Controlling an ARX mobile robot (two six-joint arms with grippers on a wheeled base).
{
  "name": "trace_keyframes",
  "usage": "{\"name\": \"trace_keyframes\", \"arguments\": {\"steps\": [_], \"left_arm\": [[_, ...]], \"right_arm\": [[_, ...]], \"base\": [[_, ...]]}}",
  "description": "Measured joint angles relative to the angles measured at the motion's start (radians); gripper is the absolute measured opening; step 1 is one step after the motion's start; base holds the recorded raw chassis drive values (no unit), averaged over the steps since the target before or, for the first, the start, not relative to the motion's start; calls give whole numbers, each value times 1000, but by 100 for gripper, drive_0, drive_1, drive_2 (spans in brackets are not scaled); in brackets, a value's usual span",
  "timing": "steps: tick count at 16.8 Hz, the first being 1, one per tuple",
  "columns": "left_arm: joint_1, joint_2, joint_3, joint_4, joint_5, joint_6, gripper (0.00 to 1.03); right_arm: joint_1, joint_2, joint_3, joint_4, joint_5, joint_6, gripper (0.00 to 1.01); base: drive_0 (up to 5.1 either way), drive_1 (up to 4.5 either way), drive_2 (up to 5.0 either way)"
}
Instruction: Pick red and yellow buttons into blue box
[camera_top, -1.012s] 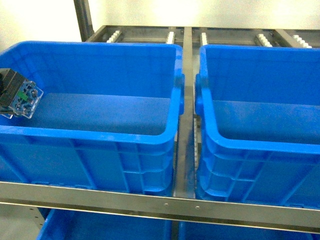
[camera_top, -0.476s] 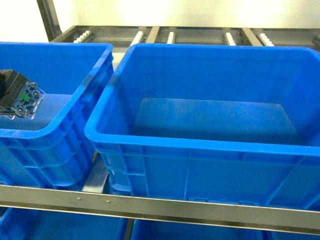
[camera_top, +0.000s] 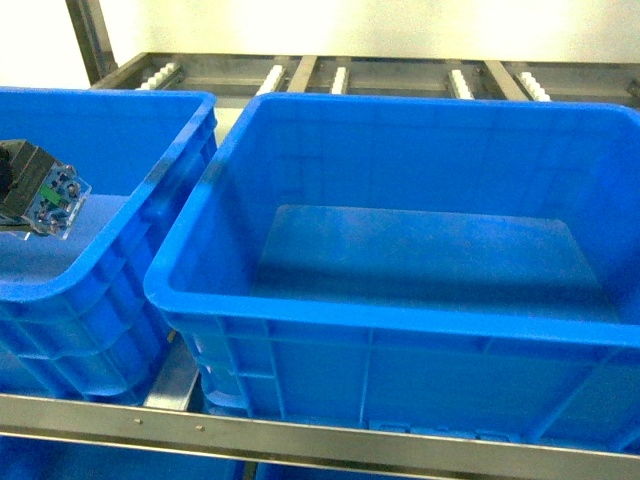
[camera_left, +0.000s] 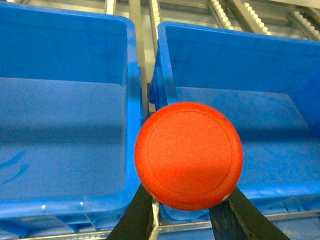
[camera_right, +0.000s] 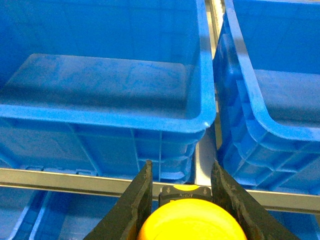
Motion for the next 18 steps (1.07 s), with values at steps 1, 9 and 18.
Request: {"name": "trace_keyframes", "arguments": {"steps": [1,9,18], "left_arm": [[0,-2,0,6,0,0,18],[0,2,0,4,1,0,18],[-5,6,0,23,3,-2,18]], "right_arm": [[0,0,0,0,-1,0,32],[-19,1,2,-1,-22,-5,32],[63,168,66,100,14,-3,32]], "base": [[0,0,0],[0,0,0],[0,0,0]]}}
